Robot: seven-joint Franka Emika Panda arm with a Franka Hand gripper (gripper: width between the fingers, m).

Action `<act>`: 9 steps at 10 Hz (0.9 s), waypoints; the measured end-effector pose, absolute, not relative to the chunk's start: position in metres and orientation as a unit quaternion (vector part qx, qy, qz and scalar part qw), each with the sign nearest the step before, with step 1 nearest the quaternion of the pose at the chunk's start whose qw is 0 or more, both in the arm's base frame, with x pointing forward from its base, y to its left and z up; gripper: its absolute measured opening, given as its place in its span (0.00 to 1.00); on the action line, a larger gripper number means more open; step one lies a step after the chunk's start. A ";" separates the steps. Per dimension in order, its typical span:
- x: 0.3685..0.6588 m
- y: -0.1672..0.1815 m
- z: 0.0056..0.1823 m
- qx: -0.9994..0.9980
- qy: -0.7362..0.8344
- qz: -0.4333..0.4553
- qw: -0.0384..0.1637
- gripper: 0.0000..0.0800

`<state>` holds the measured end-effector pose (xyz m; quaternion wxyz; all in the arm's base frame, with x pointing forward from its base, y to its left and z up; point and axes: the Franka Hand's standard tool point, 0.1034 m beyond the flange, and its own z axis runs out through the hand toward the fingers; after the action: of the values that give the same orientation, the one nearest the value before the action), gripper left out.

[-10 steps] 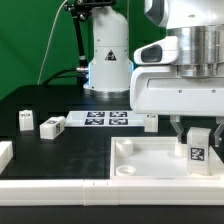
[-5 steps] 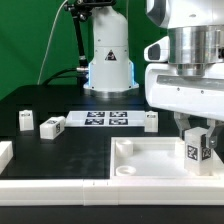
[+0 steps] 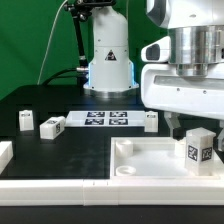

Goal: Assemble one leg

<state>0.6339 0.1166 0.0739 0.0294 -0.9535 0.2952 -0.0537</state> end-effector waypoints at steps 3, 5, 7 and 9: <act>0.632 0.124 0.071 -0.991 0.122 -0.057 0.017 0.81; 0.633 0.121 0.070 -0.998 -0.009 -0.054 0.008 0.81; 0.634 0.118 0.070 -0.993 -0.104 -0.054 0.003 0.81; 0.636 0.117 0.071 -0.980 -0.189 -0.057 -0.007 0.81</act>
Offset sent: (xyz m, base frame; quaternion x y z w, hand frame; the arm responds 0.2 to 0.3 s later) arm 0.0032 0.0117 -0.0017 -0.0046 -0.0011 -0.2146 0.9767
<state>0.6357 0.1170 0.0712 -0.0070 -0.9804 -0.1886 -0.0565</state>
